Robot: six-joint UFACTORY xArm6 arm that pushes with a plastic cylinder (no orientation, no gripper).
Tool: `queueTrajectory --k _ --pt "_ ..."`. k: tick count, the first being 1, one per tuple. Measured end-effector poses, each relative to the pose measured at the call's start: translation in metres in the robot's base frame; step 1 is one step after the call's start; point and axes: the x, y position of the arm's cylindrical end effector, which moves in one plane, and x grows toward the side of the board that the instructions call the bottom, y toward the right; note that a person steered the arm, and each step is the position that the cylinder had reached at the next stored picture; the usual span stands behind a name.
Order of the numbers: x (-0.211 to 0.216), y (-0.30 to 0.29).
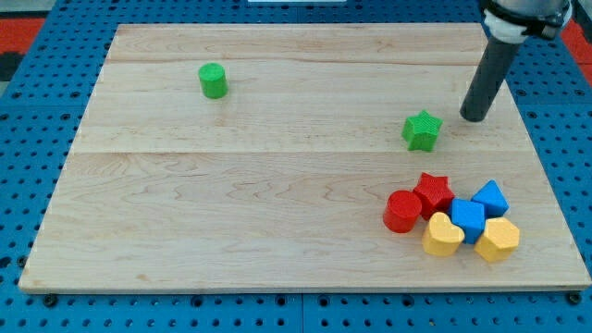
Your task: Push the green star to the top left of the red star
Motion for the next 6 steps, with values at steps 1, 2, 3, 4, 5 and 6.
queueTrajectory --k 1,2,3,4,5,6 --pt "0.009 -0.052" --pt "0.062 -0.07" --pt "0.09 -0.066" --pt "0.019 -0.029" --pt "-0.095 -0.085" --pt "-0.159 -0.217"
